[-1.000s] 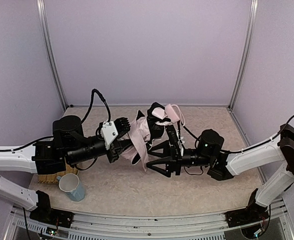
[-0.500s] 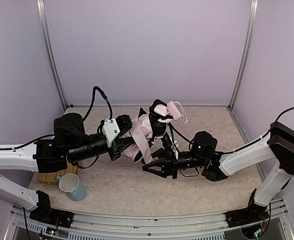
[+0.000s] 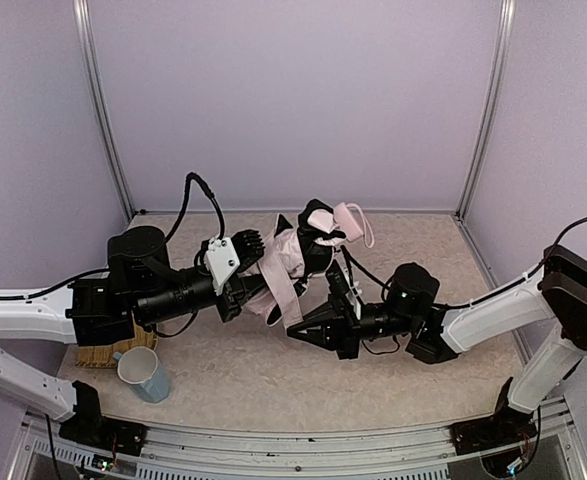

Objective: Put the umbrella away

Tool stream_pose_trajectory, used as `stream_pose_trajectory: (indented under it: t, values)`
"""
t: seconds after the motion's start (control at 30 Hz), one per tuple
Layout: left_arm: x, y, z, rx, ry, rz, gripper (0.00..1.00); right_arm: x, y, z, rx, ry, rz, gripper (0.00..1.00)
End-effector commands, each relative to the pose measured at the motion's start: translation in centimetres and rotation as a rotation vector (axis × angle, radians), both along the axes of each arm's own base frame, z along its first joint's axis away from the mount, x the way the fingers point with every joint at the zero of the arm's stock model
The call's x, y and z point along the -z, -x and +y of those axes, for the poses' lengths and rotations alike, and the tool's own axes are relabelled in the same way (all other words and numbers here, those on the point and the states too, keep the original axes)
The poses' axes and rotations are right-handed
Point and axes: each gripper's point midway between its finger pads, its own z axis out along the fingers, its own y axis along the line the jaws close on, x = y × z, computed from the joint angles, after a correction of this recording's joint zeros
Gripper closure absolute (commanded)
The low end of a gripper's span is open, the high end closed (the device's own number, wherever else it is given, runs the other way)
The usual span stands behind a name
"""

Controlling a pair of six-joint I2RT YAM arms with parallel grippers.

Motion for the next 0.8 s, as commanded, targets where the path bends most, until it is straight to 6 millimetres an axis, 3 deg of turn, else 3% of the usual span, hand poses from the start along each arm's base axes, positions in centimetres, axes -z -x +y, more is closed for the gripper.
stream_pose_trajectory:
  t: [0.0, 0.1, 0.3, 0.47, 0.57, 0.63, 0.7, 0.77]
  values:
    - [-3.2, -0.2, 0.1, -0.012, 0.081, -0.028, 1.00, -0.6, 0.1, -0.9, 0.038, -0.020, -0.016, 1.00]
    - [-3.1, -2.0, 0.9, -0.084, 0.078, 0.006, 1.00, 1.2, -0.1, -1.9, 0.090, 0.036, 0.015, 1.00]
    - [-1.7, -9.5, 4.9, -0.297, 0.115, 0.109, 1.00, 4.1, 0.9, -3.0, 0.186, 0.188, 0.047, 1.00]
    - [-3.3, -10.6, 5.2, -0.318, 0.160, 0.100, 1.00, 6.6, 1.3, -4.3, 0.239, 0.253, 0.105, 1.00]
    - [-5.6, -9.3, 4.9, -0.250, 0.225, 0.096, 1.00, 8.2, 0.7, -5.4, 0.303, 0.277, 0.113, 1.00]
    - [-7.7, -6.7, 4.4, -0.127, 0.283, 0.089, 1.00, 9.7, -0.3, -6.2, 0.349, 0.306, 0.123, 1.00]
    - [-9.0, -2.8, 3.4, 0.038, 0.304, 0.066, 1.00, 10.7, -1.4, -6.8, 0.386, 0.326, 0.133, 1.00]
    - [-8.8, 3.5, 2.0, 0.295, 0.257, 0.000, 1.00, 11.0, -3.0, -7.3, 0.426, 0.336, 0.121, 1.00]
